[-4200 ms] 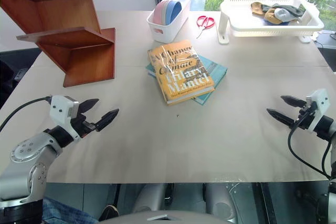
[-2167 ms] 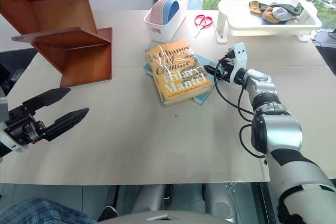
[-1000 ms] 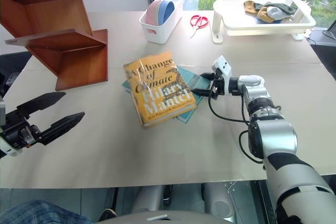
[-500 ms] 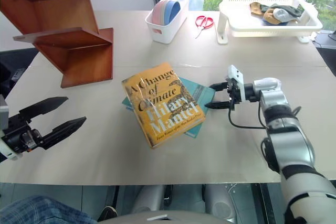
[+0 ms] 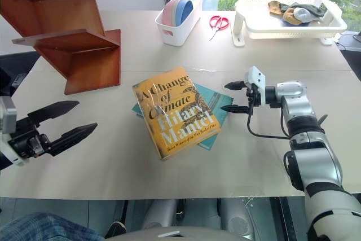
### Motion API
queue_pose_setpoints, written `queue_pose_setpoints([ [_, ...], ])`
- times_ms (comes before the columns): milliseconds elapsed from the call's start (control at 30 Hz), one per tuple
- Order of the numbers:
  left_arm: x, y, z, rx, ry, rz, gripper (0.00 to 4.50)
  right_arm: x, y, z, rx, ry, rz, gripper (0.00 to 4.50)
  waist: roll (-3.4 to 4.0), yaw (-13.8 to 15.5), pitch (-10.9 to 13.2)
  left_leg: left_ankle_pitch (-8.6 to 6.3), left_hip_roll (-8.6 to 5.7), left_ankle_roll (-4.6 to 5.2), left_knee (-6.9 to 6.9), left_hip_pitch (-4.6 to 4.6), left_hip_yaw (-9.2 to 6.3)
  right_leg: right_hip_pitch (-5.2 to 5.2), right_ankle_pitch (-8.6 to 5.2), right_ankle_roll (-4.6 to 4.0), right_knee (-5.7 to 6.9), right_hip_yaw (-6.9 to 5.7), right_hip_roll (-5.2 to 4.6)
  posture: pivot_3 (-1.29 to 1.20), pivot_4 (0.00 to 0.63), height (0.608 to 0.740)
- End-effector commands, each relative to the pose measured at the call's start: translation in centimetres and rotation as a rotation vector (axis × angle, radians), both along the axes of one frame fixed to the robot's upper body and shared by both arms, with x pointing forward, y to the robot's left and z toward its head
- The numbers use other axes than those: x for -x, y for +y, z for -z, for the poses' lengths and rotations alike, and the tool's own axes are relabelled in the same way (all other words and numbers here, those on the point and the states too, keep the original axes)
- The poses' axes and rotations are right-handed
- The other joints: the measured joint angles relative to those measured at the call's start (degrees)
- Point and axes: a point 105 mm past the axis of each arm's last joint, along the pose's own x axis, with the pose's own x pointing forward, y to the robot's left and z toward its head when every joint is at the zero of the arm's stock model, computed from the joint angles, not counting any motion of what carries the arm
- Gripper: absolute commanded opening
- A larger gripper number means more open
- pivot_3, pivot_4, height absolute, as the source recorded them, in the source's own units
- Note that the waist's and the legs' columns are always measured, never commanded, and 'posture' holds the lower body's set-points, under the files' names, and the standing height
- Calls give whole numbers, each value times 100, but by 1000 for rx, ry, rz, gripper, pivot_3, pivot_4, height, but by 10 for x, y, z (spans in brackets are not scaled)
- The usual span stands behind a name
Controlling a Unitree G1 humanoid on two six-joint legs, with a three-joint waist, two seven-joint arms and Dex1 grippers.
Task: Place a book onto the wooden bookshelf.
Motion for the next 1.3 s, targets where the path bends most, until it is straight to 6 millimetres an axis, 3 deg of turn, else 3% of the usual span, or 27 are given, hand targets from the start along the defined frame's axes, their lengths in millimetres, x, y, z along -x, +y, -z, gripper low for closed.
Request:
queue_pose_setpoints([
  [33, 0, 0, -5, -23, -22, 6, 4473, 2, 5, -23, -47, -83, -44, 4500, 1, 1, 0, 0, 0, 0, 0, 0, 0, 0, 0, 0, 0, 0, 0, 0, 150, 740],
  [300, -1, 0, -5, -23, -14, 16, 4473, 27, 29, -3, 59, -54, -224, 4500, 1, 5, 1, 0, 1, 0, -1, -1, -5, 0, 0, 0, -1, -4, -2, 0, 150, 740],
  [633, -3, -1, -3, -21, -11, 19, 4473, 42, 65, 0, 51, -34, -373, 4500, 2, -1, 1, 0, 2, 0, -1, 0, -6, -1, 0, 0, 1, -4, 0, 0, 150, 740],
  [900, -1, -1, 0, -14, -8, 8, 4473, 46, 75, -8, 37, -60, -420, 4500, 2, 6, 1, 0, 2, -1, -1, -1, -8, -1, 0, 0, 0, -6, -3, 0, 150, 740],
  [1300, -4, 0, 3, -17, -4, 7, 4473, 55, 92, 0, 60, -59, -505, 4500, 2, 3, 1, 0, 2, -1, -1, -1, -9, -2, 0, 0, 0, -7, -3, 0, 150, 740],
])
